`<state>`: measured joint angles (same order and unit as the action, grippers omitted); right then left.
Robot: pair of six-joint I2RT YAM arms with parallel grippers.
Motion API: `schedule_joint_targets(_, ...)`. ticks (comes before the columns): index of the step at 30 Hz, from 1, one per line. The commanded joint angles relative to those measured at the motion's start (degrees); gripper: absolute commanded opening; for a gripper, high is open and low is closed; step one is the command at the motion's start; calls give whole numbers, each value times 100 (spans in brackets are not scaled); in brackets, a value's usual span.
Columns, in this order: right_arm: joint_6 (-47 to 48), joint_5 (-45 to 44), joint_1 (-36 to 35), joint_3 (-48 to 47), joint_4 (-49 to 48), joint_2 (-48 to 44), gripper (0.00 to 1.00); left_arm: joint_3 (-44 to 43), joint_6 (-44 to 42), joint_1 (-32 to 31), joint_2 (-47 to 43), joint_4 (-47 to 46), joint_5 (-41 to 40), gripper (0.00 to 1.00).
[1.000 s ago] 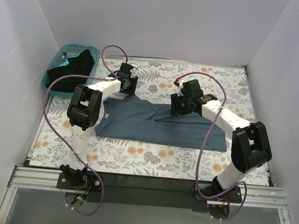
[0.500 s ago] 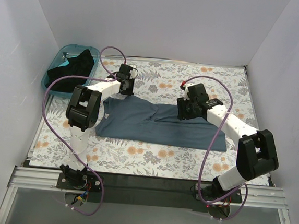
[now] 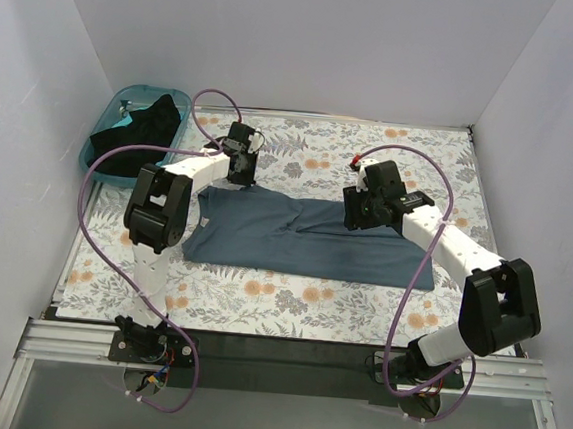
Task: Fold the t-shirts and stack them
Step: Fold the tshirt
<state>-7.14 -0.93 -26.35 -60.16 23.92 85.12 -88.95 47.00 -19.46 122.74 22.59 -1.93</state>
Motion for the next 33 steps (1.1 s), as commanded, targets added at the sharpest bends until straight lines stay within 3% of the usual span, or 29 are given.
schedule_joint_targets(1, 72, 49, 16, -13, -54, -224, 45, 87, 63, -49, -794, 343, 184, 0)
schedule_joint_targets(8, 46, 786, 24, -145, -291, -14, 45, 535, 125, -40, -1436, 369, 360, 0)
schedule_joint_targets(12, -200, 1541, 24, -198, -905, 241, 44, 694, 125, -40, -1735, 369, 317, 0)
schedule_joint_targets(24, -886, 2439, 16, -838, -2574, 1840, 38, 1002, 177, -40, -2254, 369, 272, 0)
schedule_joint_targets(33, -1211, 2826, 16, -1147, -3130, 2798, 38, 1064, 327, -40, -2421, 351, 79, 0)
